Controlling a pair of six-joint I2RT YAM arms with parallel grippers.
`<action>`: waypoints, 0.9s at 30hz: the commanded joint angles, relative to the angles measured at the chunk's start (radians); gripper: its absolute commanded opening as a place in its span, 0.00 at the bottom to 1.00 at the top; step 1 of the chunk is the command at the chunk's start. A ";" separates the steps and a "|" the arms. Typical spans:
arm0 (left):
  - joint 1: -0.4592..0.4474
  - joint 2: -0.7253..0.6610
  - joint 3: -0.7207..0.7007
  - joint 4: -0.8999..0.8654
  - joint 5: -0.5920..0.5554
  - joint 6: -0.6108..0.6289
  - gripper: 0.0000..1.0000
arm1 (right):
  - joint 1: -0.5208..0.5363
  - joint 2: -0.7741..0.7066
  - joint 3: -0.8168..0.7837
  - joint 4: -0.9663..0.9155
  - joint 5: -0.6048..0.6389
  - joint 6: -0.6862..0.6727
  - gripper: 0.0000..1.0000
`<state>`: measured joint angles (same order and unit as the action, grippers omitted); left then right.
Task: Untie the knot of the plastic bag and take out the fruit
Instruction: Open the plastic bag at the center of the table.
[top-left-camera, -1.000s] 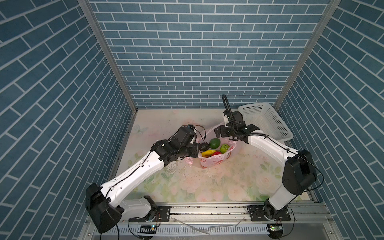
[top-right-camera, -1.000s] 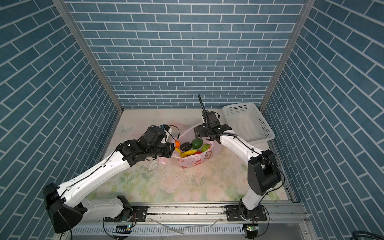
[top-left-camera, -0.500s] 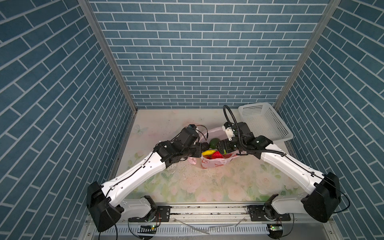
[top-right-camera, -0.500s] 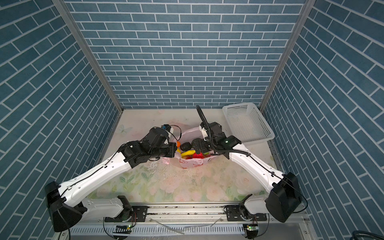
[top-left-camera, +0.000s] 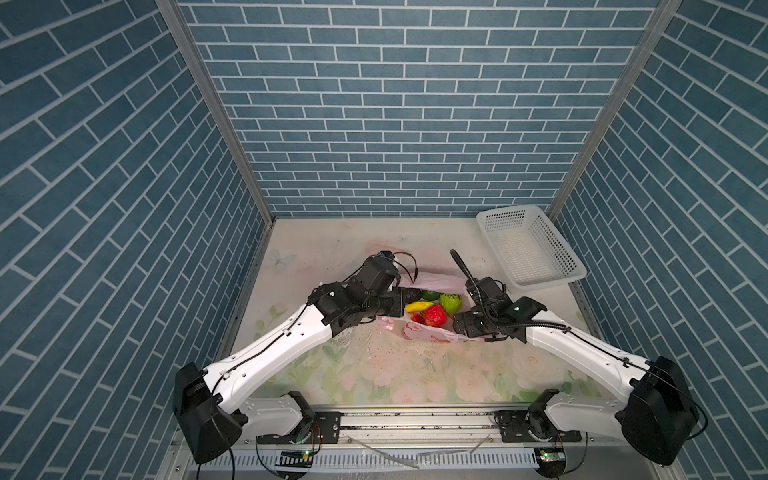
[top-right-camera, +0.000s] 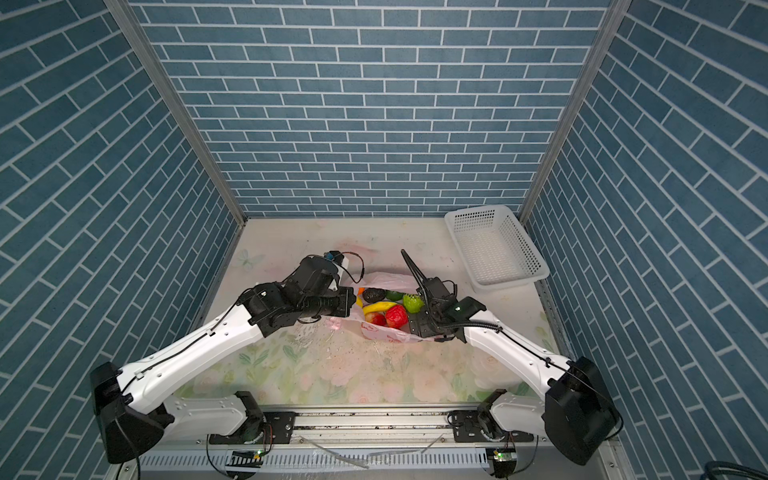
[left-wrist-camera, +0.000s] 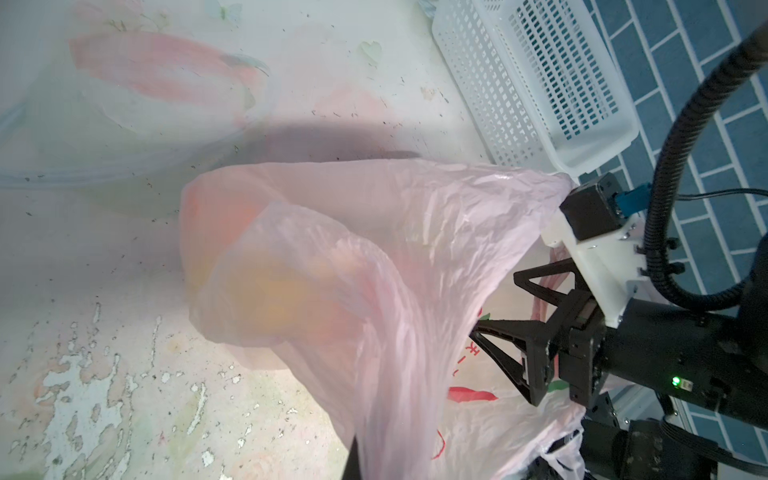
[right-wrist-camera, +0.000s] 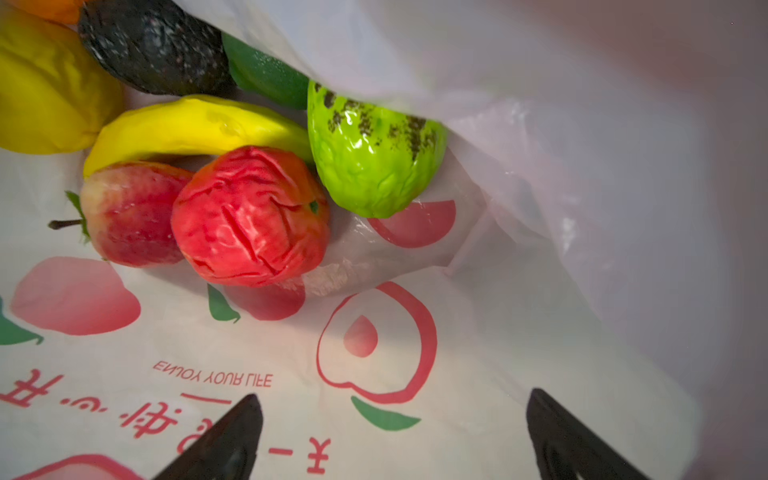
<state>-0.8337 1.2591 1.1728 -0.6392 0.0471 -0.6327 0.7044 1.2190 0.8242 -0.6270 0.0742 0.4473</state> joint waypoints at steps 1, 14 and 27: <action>-0.035 0.016 -0.027 -0.054 0.017 -0.013 0.00 | 0.030 -0.061 -0.002 -0.015 0.009 0.027 0.99; -0.044 -0.002 0.045 0.007 -0.060 -0.003 0.00 | 0.222 0.001 0.042 0.028 -0.053 -0.060 0.99; -0.058 -0.057 -0.072 -0.058 -0.015 0.005 0.00 | 0.028 0.344 0.299 0.261 -0.034 -0.109 0.99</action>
<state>-0.8837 1.2228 1.1316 -0.6529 0.0238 -0.6388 0.7677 1.5505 1.0584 -0.4587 -0.0143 0.3408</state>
